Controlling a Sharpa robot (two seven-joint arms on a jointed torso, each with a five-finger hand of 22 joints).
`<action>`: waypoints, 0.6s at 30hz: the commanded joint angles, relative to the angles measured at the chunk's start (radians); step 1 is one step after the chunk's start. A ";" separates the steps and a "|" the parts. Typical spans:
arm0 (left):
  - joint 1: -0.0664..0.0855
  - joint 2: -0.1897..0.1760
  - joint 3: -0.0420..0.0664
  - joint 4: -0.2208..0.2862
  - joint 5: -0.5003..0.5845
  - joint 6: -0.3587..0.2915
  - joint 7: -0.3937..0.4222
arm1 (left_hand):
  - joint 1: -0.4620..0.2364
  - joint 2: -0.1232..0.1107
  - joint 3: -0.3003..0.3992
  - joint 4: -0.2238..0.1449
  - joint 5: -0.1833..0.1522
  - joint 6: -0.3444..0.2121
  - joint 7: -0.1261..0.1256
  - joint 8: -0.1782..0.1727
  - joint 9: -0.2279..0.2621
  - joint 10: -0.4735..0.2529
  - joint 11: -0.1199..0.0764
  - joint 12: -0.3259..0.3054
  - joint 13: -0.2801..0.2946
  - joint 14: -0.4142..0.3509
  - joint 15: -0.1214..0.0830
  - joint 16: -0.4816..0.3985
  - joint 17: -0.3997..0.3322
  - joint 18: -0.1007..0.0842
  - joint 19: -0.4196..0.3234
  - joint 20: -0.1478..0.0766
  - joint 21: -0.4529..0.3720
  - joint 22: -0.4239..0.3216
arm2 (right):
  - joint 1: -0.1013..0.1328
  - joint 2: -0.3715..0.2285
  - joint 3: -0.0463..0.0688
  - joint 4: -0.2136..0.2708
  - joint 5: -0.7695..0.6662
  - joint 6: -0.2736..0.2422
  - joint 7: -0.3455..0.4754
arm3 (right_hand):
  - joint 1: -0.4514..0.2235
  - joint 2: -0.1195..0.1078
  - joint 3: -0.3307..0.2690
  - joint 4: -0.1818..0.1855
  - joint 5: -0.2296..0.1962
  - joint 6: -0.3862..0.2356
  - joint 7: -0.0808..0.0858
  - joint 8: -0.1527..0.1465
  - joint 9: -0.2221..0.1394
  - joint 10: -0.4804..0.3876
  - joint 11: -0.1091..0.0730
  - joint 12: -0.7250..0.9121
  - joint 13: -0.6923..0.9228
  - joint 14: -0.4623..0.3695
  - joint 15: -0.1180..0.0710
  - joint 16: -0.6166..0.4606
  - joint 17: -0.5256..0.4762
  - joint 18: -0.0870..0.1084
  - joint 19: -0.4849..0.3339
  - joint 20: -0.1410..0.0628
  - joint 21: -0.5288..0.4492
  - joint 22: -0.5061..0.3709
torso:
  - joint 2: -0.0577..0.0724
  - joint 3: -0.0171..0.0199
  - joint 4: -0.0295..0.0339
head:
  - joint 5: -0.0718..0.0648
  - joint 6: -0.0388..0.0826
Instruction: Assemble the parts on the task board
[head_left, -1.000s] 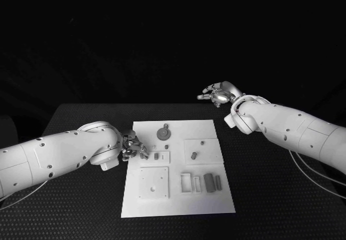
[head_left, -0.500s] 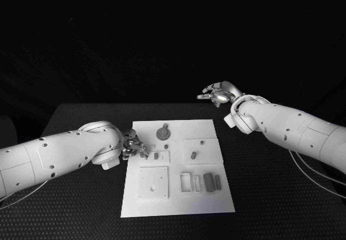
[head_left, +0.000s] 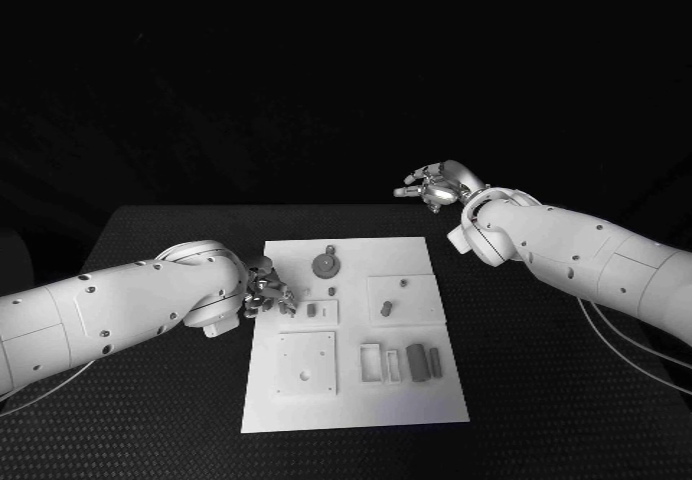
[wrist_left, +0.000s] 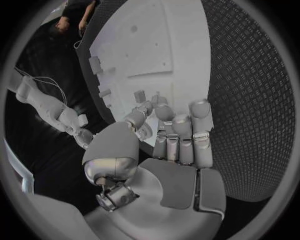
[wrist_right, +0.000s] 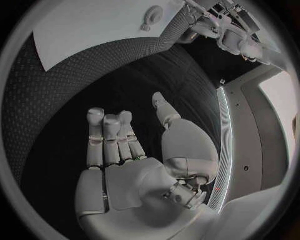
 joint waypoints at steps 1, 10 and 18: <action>-0.005 -0.002 -0.003 0.000 -0.015 0.040 -0.004 | 0.050 0.041 0.013 -0.014 0.019 0.007 -0.004 0.003 0.076 0.010 -0.002 0.006 0.001 0.024 -0.026 0.007 -0.001 0.035 0.010 0.000 0.007 0.019 | -0.001 -0.001 0.001 0.002 -0.007 0.013 0.006 | -0.003 0.004 -0.006 -0.001 0.001 0.001 0.008 0.005 -0.001 -0.007 -0.001 0.006 -0.001 -0.010 0.000 0.003 -0.002 0.085 -0.003 -0.003 -0.003 -0.001 | 0.000 -0.0004 0.0006 | 0.000 0.000; -0.006 -0.008 -0.002 -0.004 -0.014 0.056 -0.002 | 0.055 0.037 0.015 -0.022 0.035 0.010 -0.005 0.004 0.079 0.013 -0.003 0.007 0.001 0.027 -0.027 0.008 -0.001 0.035 0.013 0.000 0.010 0.019 | -0.002 0.000 0.001 0.002 -0.009 0.015 0.006 | -0.004 0.005 -0.007 0.000 0.001 0.001 0.008 0.005 -0.001 -0.008 -0.001 0.006 -0.002 -0.010 0.000 0.003 -0.002 0.085 -0.003 -0.003 -0.003 -0.001 | 0.000 -0.0010 0.0000 | -0.001 0.001; -0.006 -0.006 -0.002 -0.010 -0.014 0.060 0.000 | 0.056 0.037 0.016 -0.024 0.039 0.011 -0.005 0.004 0.080 0.014 -0.004 0.007 0.002 0.028 -0.027 0.009 -0.001 0.034 0.013 0.000 0.011 0.019 | -0.003 -0.001 0.001 0.002 -0.009 0.015 0.006 | -0.005 0.005 -0.007 0.000 0.001 0.001 0.008 0.005 -0.001 -0.008 -0.001 0.006 -0.002 -0.010 0.000 0.004 -0.002 0.085 -0.003 -0.002 -0.003 -0.002 | 0.000 -0.0008 0.0011 | -0.003 0.001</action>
